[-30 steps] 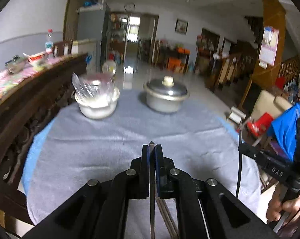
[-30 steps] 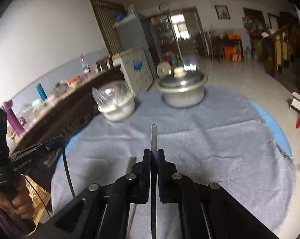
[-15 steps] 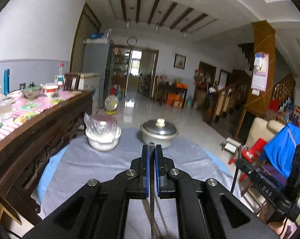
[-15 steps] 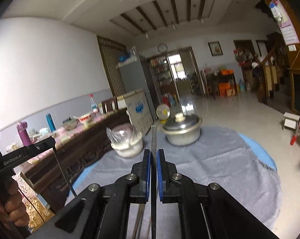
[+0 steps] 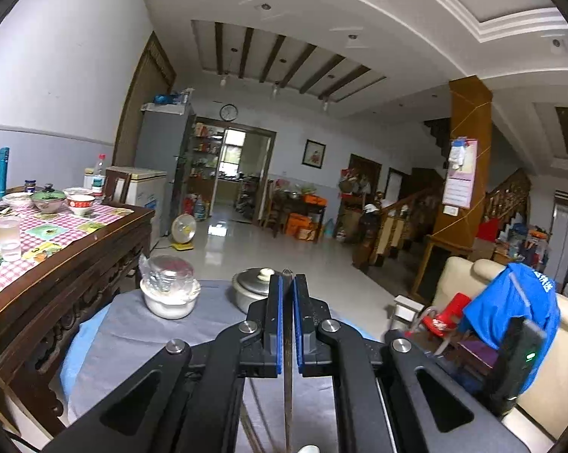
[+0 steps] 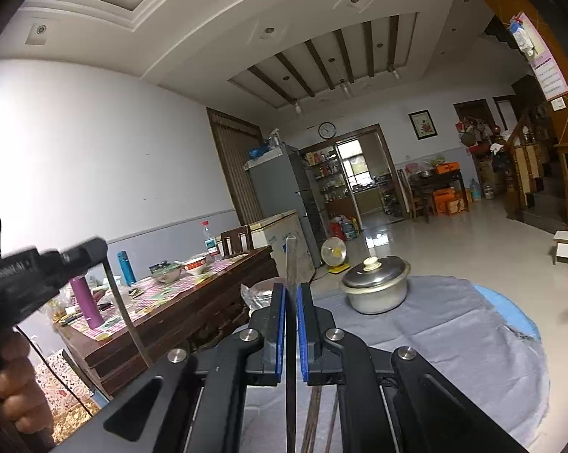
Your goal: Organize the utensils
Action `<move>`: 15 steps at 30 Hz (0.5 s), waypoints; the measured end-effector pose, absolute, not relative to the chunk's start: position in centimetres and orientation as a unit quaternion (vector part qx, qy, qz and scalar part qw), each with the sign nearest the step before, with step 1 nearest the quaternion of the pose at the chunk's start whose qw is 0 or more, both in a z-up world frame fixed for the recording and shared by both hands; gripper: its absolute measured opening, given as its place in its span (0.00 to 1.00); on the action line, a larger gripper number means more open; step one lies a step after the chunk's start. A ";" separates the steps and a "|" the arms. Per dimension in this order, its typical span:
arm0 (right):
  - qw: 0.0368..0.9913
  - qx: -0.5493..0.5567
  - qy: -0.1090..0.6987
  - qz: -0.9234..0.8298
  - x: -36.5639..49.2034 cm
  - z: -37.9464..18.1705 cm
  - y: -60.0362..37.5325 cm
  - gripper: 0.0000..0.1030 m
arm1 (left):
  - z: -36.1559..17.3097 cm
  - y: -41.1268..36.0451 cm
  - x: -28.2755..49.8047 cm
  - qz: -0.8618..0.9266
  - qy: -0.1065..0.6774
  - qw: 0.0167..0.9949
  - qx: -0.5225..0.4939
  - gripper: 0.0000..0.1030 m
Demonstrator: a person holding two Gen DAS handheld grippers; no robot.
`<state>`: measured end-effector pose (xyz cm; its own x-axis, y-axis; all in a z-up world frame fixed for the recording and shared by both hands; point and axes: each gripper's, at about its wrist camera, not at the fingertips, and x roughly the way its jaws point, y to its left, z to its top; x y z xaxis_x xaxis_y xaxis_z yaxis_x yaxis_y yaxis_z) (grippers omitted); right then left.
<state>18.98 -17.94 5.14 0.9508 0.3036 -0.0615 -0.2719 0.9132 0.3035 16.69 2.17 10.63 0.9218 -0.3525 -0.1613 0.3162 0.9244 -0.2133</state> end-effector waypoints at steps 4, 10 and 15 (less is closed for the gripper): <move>0.978 0.136 0.063 0.146 19.0 4.1 -17.0 0.07 | 10.3 2.1 16.2 -0.185 0.103 0.972 -0.100 0.05; 0.976 0.133 0.090 0.148 19.4 2.4 -16.6 0.07 | 8.6 1.2 16.6 -0.188 0.135 0.968 -0.100 0.05; 0.975 0.128 0.102 0.149 19.1 1.4 -16.8 0.07 | 6.4 0.7 17.4 -0.185 0.171 0.963 -0.098 0.05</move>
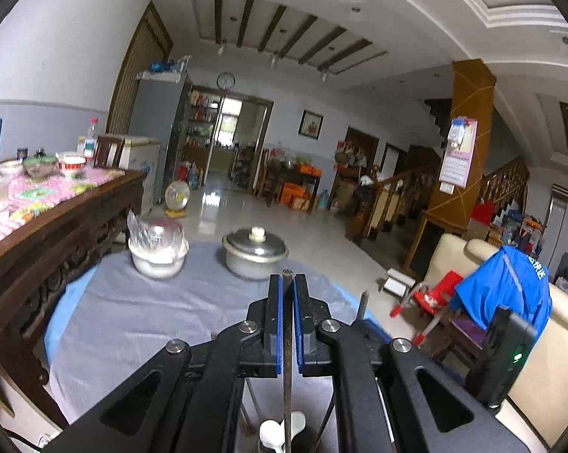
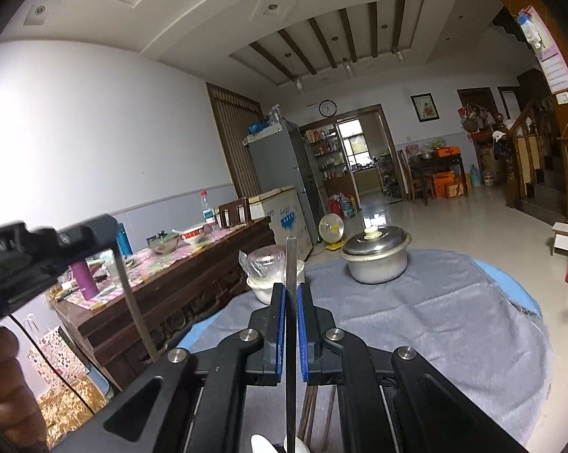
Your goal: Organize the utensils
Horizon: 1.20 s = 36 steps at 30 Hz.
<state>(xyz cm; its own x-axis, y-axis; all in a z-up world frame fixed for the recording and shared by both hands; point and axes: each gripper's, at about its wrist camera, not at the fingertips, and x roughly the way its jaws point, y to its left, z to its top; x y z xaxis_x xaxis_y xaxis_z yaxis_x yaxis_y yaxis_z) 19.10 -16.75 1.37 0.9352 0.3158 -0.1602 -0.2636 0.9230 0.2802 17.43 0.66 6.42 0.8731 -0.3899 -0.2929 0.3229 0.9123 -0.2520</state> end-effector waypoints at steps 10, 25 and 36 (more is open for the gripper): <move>0.970 0.137 0.117 0.162 18.7 0.8 -17.2 0.07 | 4.2 0.2 18.2 -0.194 0.223 0.951 -0.093 0.05; 0.961 0.169 0.139 0.169 19.0 0.4 -19.0 0.09 | 4.3 1.7 18.7 -0.175 0.228 0.952 -0.102 0.05; 0.956 0.199 0.156 0.147 19.6 -0.4 -21.1 0.09 | 2.5 4.4 20.4 -0.133 0.253 0.950 -0.126 0.06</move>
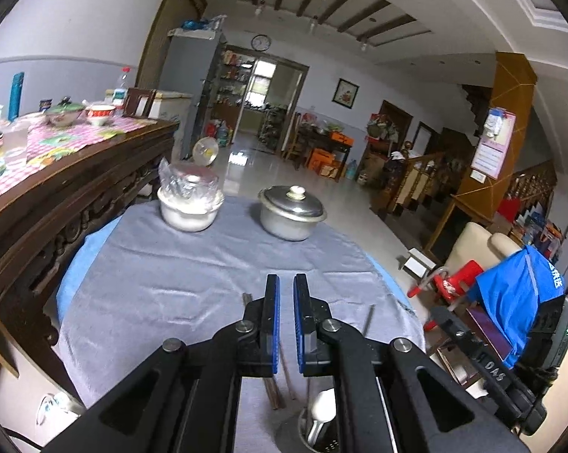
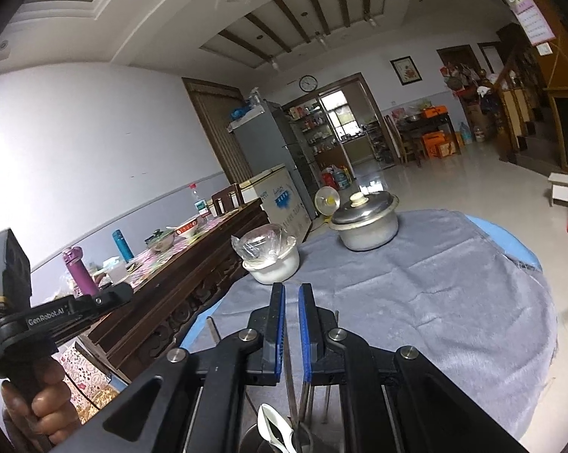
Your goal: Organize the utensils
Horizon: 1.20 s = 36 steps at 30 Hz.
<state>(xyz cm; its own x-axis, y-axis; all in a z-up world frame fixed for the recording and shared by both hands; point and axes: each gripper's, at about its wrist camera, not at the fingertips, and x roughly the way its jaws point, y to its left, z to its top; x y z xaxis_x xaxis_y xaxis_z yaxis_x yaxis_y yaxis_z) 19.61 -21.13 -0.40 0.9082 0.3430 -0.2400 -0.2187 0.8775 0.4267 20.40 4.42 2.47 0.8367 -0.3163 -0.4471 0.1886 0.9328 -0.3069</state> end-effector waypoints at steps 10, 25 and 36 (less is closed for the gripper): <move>0.946 0.224 0.190 0.138 21.4 -2.2 -22.1 0.09 | -2.5 5.9 23.7 -0.095 0.326 0.930 -0.137 0.10; 0.929 0.256 0.234 0.125 23.6 -4.9 -23.6 0.10 | -7.5 5.8 25.6 -0.038 0.403 0.908 -0.106 0.13; 0.922 0.256 0.261 0.127 23.8 -5.9 -23.2 0.12 | -6.2 5.6 24.6 0.017 0.368 0.929 -0.043 0.48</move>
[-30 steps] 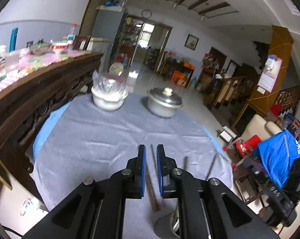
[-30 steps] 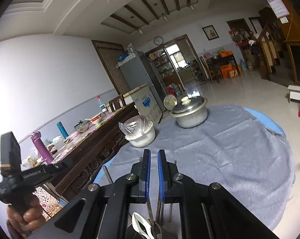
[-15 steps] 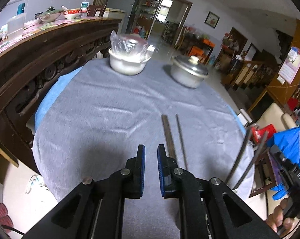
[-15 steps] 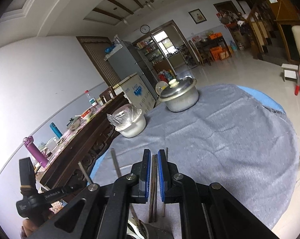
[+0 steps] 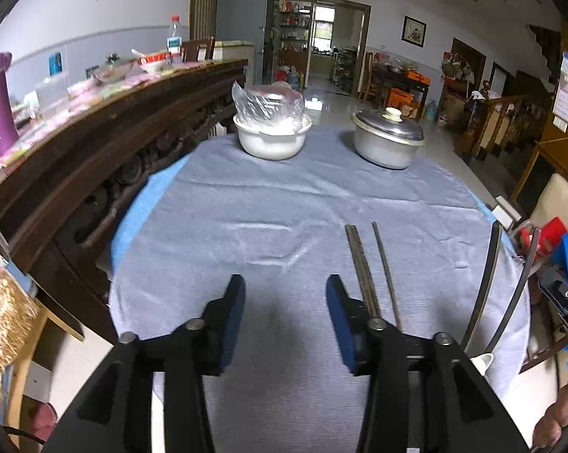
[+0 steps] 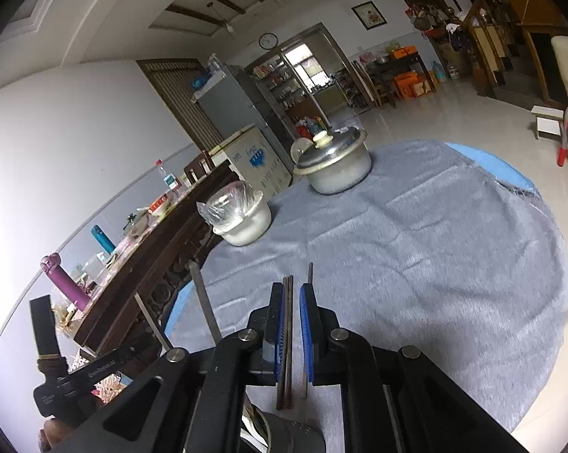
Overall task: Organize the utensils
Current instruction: 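Move both open tools back toward the remaining chopsticks on the cloth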
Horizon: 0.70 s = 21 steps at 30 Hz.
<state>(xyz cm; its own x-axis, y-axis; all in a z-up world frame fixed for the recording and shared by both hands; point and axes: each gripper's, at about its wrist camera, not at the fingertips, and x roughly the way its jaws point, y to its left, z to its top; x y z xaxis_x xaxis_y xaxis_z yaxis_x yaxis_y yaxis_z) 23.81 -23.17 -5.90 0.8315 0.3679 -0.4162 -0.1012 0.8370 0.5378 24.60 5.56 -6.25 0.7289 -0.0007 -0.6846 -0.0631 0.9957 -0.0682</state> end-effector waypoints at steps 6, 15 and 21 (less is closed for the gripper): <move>0.922 0.251 0.270 0.117 23.7 -6.5 -23.3 0.19 | -6.4 5.5 24.4 0.042 0.357 0.933 -0.011 0.52; 0.918 0.250 0.289 0.103 24.1 -7.7 -24.0 0.19 | -7.1 5.7 24.5 0.058 0.358 0.932 0.007 0.54; 0.915 0.244 0.304 0.101 24.8 -8.6 -23.6 0.19 | -8.4 6.3 25.3 0.061 0.371 0.926 0.006 0.56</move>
<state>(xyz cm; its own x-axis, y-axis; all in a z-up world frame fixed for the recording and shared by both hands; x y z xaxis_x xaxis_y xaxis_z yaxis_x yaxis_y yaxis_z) 24.83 -23.63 -8.65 0.7949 0.3331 -0.5072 -0.0367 0.8607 0.5078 25.29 6.27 -8.39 0.7167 0.1176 -0.6874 -0.1087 0.9925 0.0564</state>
